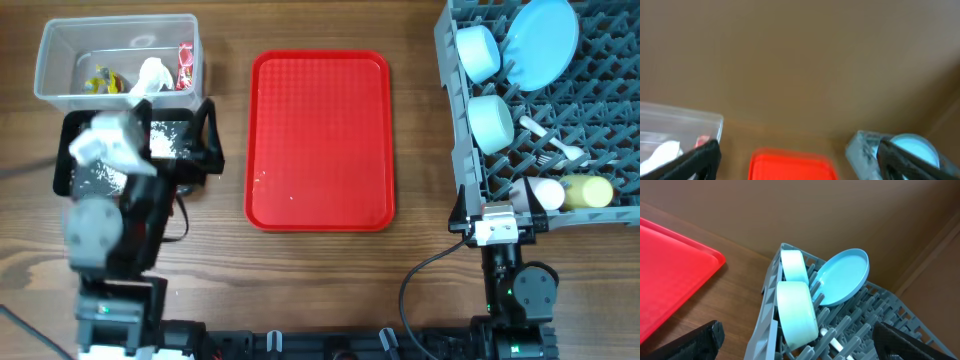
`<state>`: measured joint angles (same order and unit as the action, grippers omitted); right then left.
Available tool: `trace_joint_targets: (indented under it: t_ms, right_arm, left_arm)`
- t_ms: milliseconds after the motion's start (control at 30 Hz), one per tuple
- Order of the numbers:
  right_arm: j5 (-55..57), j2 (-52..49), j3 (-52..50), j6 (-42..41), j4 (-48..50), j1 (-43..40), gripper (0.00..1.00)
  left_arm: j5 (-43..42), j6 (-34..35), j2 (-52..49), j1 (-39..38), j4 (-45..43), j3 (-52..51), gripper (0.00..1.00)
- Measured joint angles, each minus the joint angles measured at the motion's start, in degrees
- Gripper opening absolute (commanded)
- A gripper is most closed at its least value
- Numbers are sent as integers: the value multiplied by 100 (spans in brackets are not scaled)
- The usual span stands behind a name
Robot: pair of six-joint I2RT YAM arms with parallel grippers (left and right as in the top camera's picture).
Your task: Sort waste into correct bins and load items into the dishwasher rack
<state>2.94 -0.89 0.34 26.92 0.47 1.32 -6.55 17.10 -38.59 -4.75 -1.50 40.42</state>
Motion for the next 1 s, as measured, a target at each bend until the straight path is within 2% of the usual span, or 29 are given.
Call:
trace_joint_targets:
  t_ms: [33, 133, 300, 433, 700, 1000]
  right_arm:
    - [2, 2, 0, 0, -2, 0, 100]
    - [2, 0, 0, 0, 0, 0, 100]
    - [2, 0, 0, -2, 2, 0, 100]
    - [2, 2, 0, 0, 0, 0, 100]
    - [2, 2, 0, 0, 0, 0, 100]
    - [2, 0, 0, -2, 0, 0, 100]
  left_arm:
    - [-48, -2, 190, 85, -455, -455, 100]
    - [-118, 0, 669, 278, -1088, -1530, 100]
    - [-190, 0, 1539, 551, -1233, -2763, 100]
    - [-192, -2, 2253, 748, -1204, -3182, 100]
    - [-190, -2, 3497, 1014, -407, -3491, 100]
    - [-52, -2, 3779, 1019, 28, -3904, 100]
